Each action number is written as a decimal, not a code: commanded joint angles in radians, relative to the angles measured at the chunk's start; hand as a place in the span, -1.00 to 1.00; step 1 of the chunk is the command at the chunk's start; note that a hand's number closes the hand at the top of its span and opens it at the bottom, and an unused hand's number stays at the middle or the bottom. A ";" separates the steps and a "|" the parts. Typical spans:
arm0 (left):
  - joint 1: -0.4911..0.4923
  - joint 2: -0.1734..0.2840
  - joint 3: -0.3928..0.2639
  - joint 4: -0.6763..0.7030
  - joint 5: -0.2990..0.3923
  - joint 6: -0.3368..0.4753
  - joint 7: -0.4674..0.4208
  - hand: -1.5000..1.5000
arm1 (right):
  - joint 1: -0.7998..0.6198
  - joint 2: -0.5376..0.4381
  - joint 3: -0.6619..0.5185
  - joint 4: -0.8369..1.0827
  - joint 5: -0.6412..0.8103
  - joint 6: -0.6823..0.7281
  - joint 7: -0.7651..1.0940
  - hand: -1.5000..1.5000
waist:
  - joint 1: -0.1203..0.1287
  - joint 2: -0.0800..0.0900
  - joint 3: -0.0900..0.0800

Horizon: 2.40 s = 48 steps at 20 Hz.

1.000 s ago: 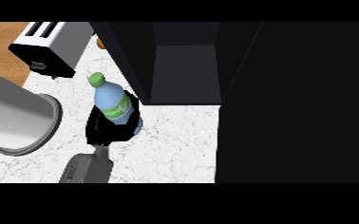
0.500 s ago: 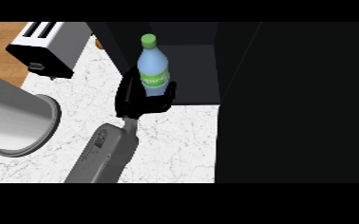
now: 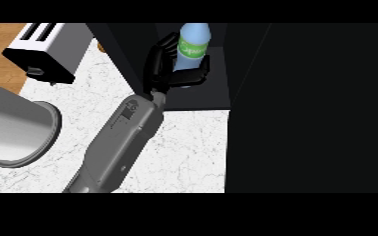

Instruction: Pick up the bottled water, place it into the cabinet and close the cabinet

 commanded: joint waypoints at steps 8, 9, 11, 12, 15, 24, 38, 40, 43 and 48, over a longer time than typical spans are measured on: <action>-0.266 0.000 0.013 0.412 0.050 0.122 -0.131 1.00 | 0.025 -0.025 -0.005 0.005 -0.029 0.028 -0.018 -1.00 | -0.024 0.007 0.000; -0.310 0.000 0.063 0.467 0.026 0.094 -0.129 1.00 | 0.025 -0.033 -0.022 0.021 -0.043 0.044 -0.034 -1.00 | -0.023 0.009 0.000; -0.344 0.000 0.063 0.520 0.003 0.120 -0.122 1.00 | 0.008 -0.009 0.002 0.004 -0.024 0.011 -0.013 -1.00 | -0.021 0.009 0.000; -0.364 0.000 0.087 0.572 -0.019 0.097 -0.148 1.00 | -0.026 -0.024 -0.032 0.054 -0.028 0.022 -0.020 -1.00 | -0.023 0.013 0.000; -0.361 0.000 0.052 0.631 -0.007 0.142 -0.193 1.00 | 0.035 -0.043 -0.006 0.013 -0.022 0.053 -0.042 -1.00 | -0.045 0.014 0.000; -0.422 0.045 0.088 0.812 -0.085 0.176 -0.243 1.00 | -0.048 -0.019 0.003 0.042 -0.013 0.019 -0.009 -1.00 | -0.036 0.021 0.000; -0.400 0.090 0.086 0.914 -0.131 0.266 -0.298 -1.00 | -0.009 -0.015 0.021 0.042 -0.003 0.028 -0.045 -1.00 | -0.051 0.027 -0.001; -0.377 0.057 0.091 0.922 -0.129 0.298 -0.315 -1.00 | -0.029 -0.045 -0.009 0.056 -0.013 0.052 -0.046 -1.00 | -0.051 0.028 -0.001; -0.421 0.064 0.087 0.936 -0.139 0.299 -0.266 -1.00 | -0.019 -0.032 0.010 0.059 -0.016 0.046 -0.043 -1.00 | -0.049 0.026 -0.001; -0.395 0.115 0.117 0.910 -0.113 0.253 -0.313 -1.00 | 0.004 -0.027 0.030 0.048 0.006 0.043 -0.056 -1.00 | -0.055 0.029 -0.002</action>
